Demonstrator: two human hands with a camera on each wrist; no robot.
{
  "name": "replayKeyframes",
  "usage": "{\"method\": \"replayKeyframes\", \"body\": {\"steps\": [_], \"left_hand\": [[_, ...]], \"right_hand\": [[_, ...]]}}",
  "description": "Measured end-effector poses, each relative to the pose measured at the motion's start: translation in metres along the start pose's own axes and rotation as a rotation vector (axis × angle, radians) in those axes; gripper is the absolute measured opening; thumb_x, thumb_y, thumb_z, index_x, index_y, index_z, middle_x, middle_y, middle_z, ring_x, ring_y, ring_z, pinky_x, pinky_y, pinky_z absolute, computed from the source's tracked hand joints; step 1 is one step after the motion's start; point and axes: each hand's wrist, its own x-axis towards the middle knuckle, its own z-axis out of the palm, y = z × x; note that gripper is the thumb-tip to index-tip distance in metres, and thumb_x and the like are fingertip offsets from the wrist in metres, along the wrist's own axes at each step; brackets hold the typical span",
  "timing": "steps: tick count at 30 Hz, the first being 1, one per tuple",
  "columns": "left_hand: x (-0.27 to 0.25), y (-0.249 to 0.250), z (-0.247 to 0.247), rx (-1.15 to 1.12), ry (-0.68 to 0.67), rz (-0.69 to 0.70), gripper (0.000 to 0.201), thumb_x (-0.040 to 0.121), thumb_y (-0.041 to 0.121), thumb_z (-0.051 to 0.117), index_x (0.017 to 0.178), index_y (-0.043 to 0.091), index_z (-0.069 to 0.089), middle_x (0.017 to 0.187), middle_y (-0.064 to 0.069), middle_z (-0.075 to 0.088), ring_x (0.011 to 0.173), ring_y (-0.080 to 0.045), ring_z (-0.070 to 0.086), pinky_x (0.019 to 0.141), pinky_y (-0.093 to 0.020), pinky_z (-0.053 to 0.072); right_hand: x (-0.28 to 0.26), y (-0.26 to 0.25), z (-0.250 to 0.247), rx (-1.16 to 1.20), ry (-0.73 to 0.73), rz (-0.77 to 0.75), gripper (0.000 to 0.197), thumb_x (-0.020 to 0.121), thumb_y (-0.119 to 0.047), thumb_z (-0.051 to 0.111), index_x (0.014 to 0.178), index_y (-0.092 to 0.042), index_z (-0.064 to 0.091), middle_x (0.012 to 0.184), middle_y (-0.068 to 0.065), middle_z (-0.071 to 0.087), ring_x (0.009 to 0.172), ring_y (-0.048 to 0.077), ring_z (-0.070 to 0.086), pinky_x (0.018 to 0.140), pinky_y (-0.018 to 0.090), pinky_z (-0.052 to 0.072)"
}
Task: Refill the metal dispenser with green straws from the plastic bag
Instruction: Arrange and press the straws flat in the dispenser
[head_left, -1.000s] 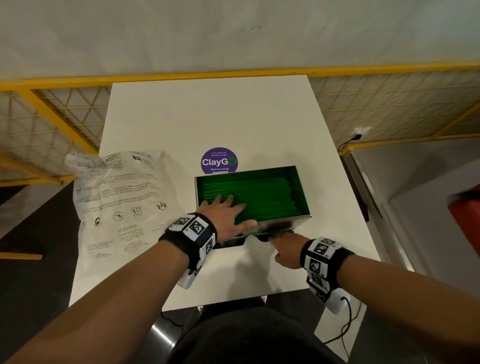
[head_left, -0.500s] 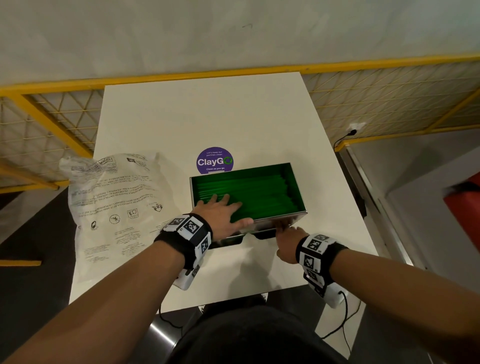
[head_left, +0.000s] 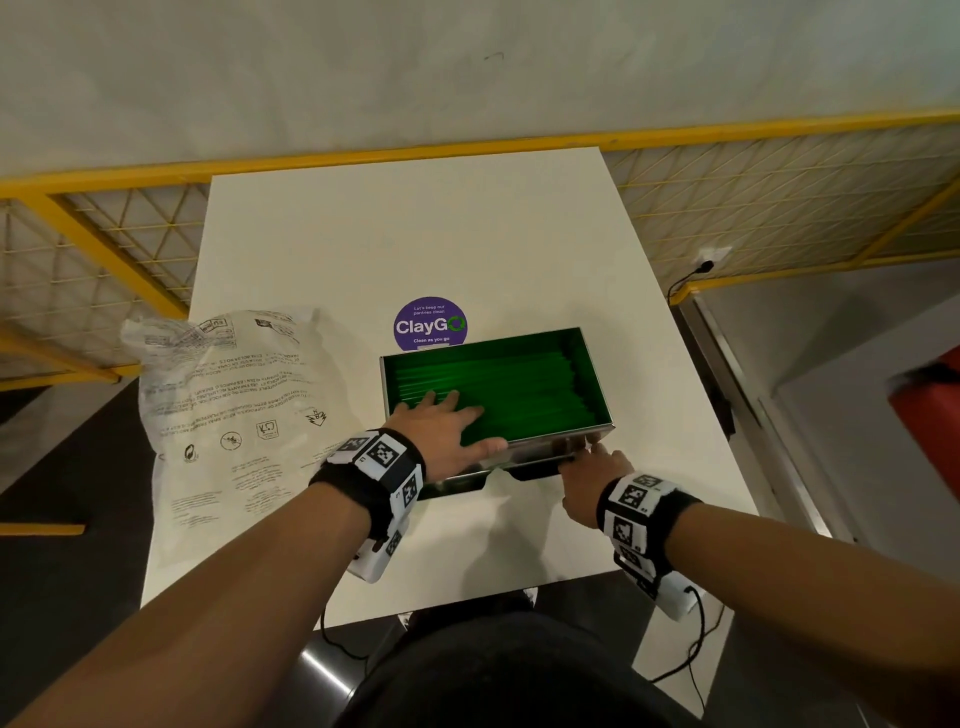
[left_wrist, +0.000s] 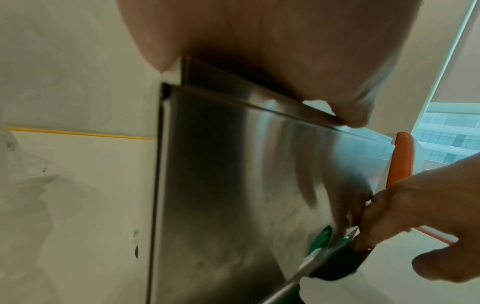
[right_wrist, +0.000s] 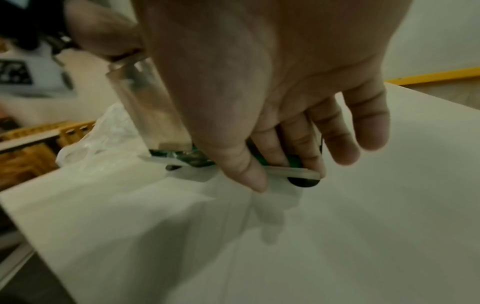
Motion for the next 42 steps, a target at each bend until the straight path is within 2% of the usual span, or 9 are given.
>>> {"method": "replayKeyframes", "body": {"steps": [7,13,20,23,26,29,33,37,42], "left_hand": [[0.000,-0.001,-0.001,-0.002,-0.005,-0.006,0.075,0.085,0.075,0.017,0.148,0.035,0.017,0.159,-0.004,0.009,0.145,-0.031,0.009,0.112,-0.053,0.016],[0.001,0.000,-0.001,-0.010,-0.004,-0.007,0.076,0.084,0.076,0.018,0.148,0.035,0.017,0.159,-0.004,0.008,0.145,-0.031,0.008,0.113,-0.054,0.014],[0.006,-0.001,0.000,-0.073,0.037,-0.002,0.072,0.085,0.074,0.013,0.147,0.037,0.020,0.159,-0.002,0.009,0.146,-0.029,0.006,0.112,-0.057,0.010],[0.006,-0.002,-0.001,-0.098,0.093,0.002,0.065,0.091,0.067,0.016,0.145,0.032,0.026,0.157,-0.001,0.019,0.144,-0.026,0.013,0.111,-0.055,0.016],[0.008,-0.005,-0.002,-0.139,0.217,0.006,0.058,0.095,0.059,0.024,0.142,0.026,0.034,0.147,-0.002,0.035,0.136,-0.023,0.031,0.106,-0.050,0.028],[0.012,-0.008,-0.002,-0.155,0.276,-0.014,0.055,0.096,0.055,0.030,0.140,0.024,0.036,0.142,-0.003,0.040,0.131,-0.024,0.037,0.103,-0.048,0.032],[0.015,-0.009,0.004,-0.023,0.265,-0.043,0.055,0.096,0.054,0.027,0.141,0.024,0.033,0.143,-0.004,0.038,0.136,-0.027,0.031,0.108,-0.051,0.026],[0.016,-0.013,0.007,0.029,0.286,-0.030,0.054,0.097,0.052,0.026,0.142,0.025,0.032,0.144,-0.004,0.039,0.136,-0.027,0.031,0.112,-0.049,0.021],[0.020,-0.024,0.009,0.109,0.333,0.018,0.054,0.096,0.053,0.029,0.141,0.024,0.035,0.141,-0.005,0.044,0.132,-0.026,0.038,0.113,-0.043,0.019]], "right_hand": [[-0.005,-0.017,-0.002,-0.099,0.029,0.020,0.036,0.092,-0.017,0.039,0.125,-0.019,0.051,0.115,0.002,0.061,0.103,0.023,0.058,0.086,0.035,0.041],[0.000,0.001,0.001,0.124,-0.112,-0.015,0.089,0.087,-0.019,0.045,0.148,-0.022,-0.020,0.124,0.008,0.060,0.095,0.027,0.062,0.076,0.035,0.049],[0.001,0.004,0.002,0.200,-0.159,-0.034,0.093,0.088,-0.017,0.045,0.144,-0.024,-0.030,0.120,0.012,0.063,0.068,0.022,0.056,0.060,0.031,0.046],[0.000,0.014,-0.007,0.202,-0.206,-0.135,0.085,0.092,-0.023,0.045,0.148,-0.028,-0.018,0.125,0.012,0.058,0.086,0.026,0.060,0.071,0.032,0.050],[-0.013,0.019,-0.034,0.148,-0.192,-0.269,0.055,0.094,-0.027,0.045,0.147,-0.026,0.027,0.141,0.008,0.047,0.119,0.027,0.052,0.096,0.034,0.045],[-0.034,0.024,-0.078,0.265,-0.044,-0.386,0.032,0.095,-0.021,0.045,0.125,-0.019,0.055,0.114,0.004,0.062,0.094,0.018,0.057,0.083,0.030,0.045],[-0.035,0.036,-0.112,0.449,0.251,-0.408,0.023,0.093,-0.017,0.048,0.113,-0.014,0.059,0.085,-0.011,0.055,0.078,0.008,0.052,0.076,0.029,0.041],[-0.029,0.033,-0.104,0.171,-0.052,-0.350,0.040,0.096,-0.039,0.044,0.126,-0.014,0.052,0.115,0.006,0.060,0.101,0.024,0.057,0.085,0.033,0.046],[-0.026,0.028,-0.089,0.175,0.018,-0.312,0.021,0.099,-0.020,0.038,0.092,-0.012,0.056,0.073,-0.001,0.045,0.072,0.021,0.046,0.064,0.027,0.033]]}}
